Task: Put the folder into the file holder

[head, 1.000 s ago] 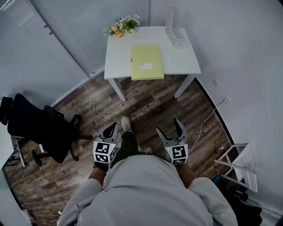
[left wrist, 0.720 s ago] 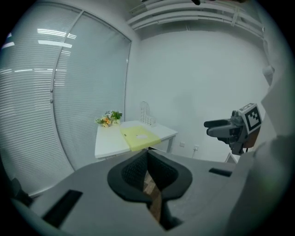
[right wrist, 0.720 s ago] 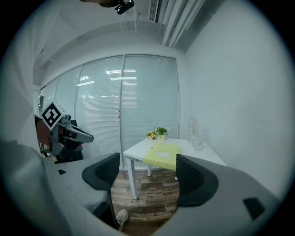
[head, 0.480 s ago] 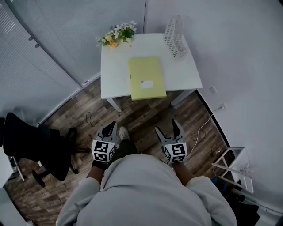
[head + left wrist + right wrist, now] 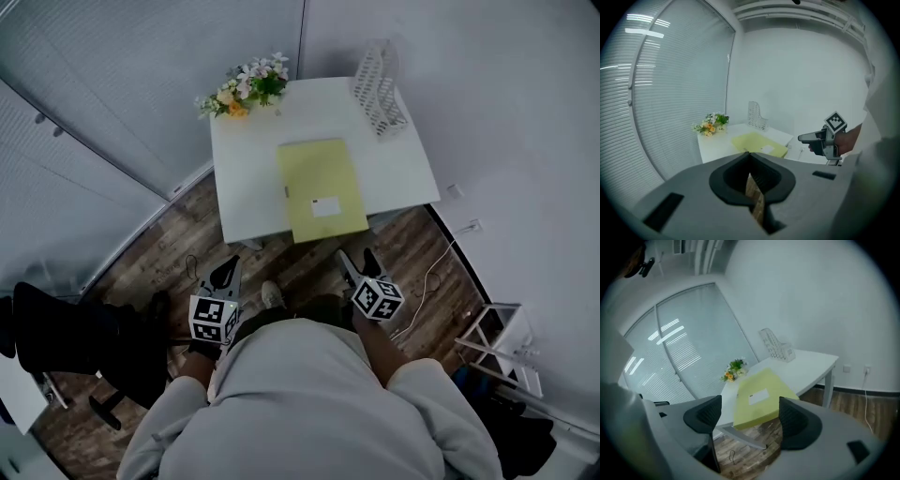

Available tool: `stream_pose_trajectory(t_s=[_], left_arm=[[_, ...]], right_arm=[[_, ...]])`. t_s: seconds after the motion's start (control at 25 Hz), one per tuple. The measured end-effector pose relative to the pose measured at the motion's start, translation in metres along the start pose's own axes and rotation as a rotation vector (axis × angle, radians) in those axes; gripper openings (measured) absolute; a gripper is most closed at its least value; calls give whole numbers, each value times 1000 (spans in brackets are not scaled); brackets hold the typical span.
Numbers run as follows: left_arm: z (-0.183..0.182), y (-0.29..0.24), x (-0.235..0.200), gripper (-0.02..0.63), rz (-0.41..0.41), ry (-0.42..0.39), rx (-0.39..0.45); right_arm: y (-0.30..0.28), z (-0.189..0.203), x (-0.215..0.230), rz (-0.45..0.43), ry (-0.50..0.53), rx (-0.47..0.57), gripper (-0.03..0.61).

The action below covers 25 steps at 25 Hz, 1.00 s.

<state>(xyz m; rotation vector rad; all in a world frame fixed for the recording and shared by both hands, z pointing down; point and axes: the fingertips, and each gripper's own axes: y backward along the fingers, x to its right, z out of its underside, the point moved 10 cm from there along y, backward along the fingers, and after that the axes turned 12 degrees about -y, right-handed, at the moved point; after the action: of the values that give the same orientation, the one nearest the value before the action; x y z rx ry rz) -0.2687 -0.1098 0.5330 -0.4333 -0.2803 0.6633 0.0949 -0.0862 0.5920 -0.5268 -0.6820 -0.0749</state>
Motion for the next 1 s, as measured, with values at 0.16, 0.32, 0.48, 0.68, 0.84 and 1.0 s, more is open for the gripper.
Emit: stream_pose_trajectory(t_s=[0.16,0.32,0.48,0.68,0.84,1.0], left_arm=[[4,-9,-17,8,7,12,-33],[1,-21,-27,8,8,8,-59],[-5,-36,-37,8,-15,1,-84],[-14,-46,-40,8,-15,1,-133],[-16,-54,-48,8,-11,-14,-176],[-17,-62,-49,8,14,-37,-202]], right_arm=[[-25,5,10,50,-126,-29,388],[-50,9,26,77,-333,-54,388],[-81,23,57,121,-651,-45,396],[-116,47,89,47,-960,11,408],[-146,65,95,-94,-1121,56,408],[-169,78,103,-162,-1179,72,405]])
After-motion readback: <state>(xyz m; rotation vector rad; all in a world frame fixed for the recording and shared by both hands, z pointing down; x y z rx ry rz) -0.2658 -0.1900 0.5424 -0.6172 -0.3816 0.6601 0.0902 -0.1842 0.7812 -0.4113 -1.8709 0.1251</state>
